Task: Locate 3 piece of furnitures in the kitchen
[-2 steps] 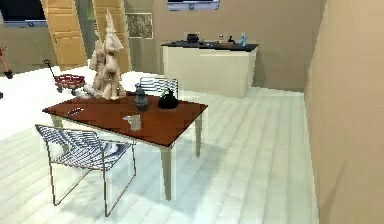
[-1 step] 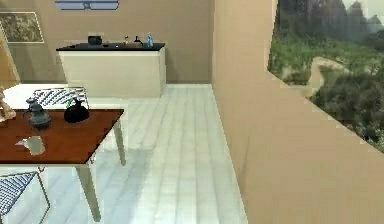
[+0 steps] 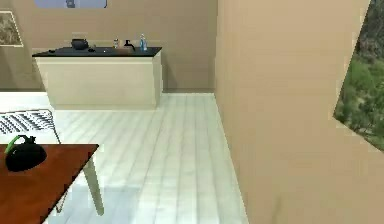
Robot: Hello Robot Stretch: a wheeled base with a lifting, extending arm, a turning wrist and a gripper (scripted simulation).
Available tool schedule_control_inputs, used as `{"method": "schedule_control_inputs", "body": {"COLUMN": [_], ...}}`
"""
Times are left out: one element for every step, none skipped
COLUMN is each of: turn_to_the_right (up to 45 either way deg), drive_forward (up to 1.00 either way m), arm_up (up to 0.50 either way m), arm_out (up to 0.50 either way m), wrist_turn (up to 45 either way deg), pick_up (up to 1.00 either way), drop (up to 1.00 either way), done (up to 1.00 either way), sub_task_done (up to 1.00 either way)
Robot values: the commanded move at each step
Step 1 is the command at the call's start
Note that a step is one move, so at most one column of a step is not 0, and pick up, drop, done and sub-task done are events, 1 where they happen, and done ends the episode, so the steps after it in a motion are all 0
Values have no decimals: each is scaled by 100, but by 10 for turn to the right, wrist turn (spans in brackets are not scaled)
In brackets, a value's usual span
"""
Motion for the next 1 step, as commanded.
{"method": "schedule_control_inputs", "body": {"turn_to_the_right": [-450], "drive_forward": [0], "arm_up": [0], "arm_out": [0], "wrist_turn": [0], "pick_up": [0], "drop": [0], "done": [0], "sub_task_done": [0]}}
